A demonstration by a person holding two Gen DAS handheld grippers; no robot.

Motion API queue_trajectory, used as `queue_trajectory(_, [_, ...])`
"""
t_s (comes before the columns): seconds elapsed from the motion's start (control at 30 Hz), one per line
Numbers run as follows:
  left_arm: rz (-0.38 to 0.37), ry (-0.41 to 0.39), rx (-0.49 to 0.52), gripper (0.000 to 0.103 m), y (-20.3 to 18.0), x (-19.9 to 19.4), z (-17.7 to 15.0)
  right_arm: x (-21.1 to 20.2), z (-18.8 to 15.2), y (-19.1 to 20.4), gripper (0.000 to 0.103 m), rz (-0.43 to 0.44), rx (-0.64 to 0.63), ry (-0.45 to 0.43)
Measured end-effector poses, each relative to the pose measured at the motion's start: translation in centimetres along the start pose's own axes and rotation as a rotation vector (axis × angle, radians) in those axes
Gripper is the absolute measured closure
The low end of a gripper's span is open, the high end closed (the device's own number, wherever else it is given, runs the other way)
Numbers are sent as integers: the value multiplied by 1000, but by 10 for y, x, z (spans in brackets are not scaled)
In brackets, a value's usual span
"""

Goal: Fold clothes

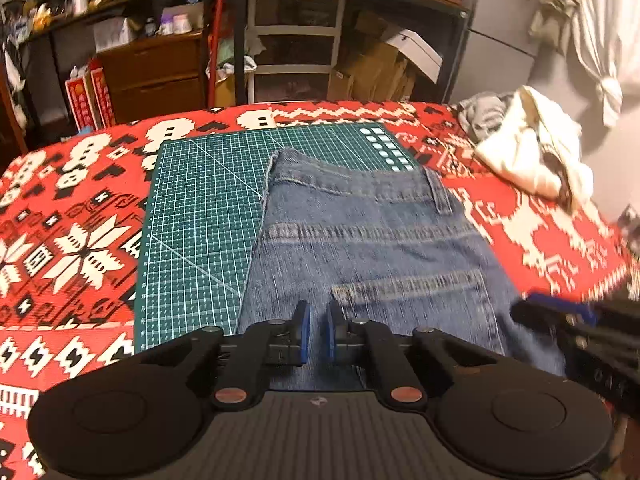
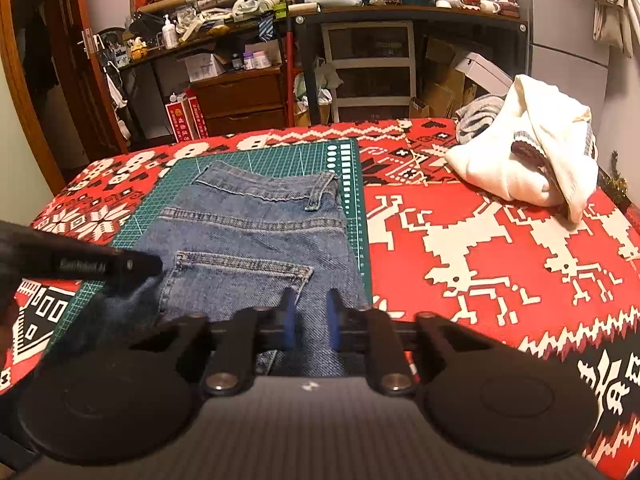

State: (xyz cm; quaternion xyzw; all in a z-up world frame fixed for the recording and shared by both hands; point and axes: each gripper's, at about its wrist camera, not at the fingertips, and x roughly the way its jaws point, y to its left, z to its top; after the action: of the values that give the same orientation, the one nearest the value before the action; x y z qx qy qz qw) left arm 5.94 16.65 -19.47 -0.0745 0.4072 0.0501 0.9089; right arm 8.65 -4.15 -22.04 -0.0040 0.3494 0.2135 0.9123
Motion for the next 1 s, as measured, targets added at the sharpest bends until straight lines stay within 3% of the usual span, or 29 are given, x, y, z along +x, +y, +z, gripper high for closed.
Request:
queue_trajectory(0.13, [3,-11,-17,97,3,12,14,3,0,-1,95,2,6,26])
queue_trajectory(0.23, [-37,-1,-76,100,9,25,22,5,0,-2,95,2,11,44])
queue_trajectory(0.4, [-67,23,-88,102,10,37,21,-2,11,-10,95,-21,22,48])
queue_trajectory(0.6, [-152,61,-186,101,31,42,21,-18,39,-32,95,-47,49,75])
queue_trajectory(0.67, [-147,54,-176,101,29,42,20,-26,55,-35,95,-46,36,74])
queue_trajectory(0.83, [-112,30,-130,101,17,39,16,-27,95,-31,95,41,56,95])
queue_trajectory(1.0, [-161,33,-177,101,31,42,15,17,108,-6,95,198,129,189])
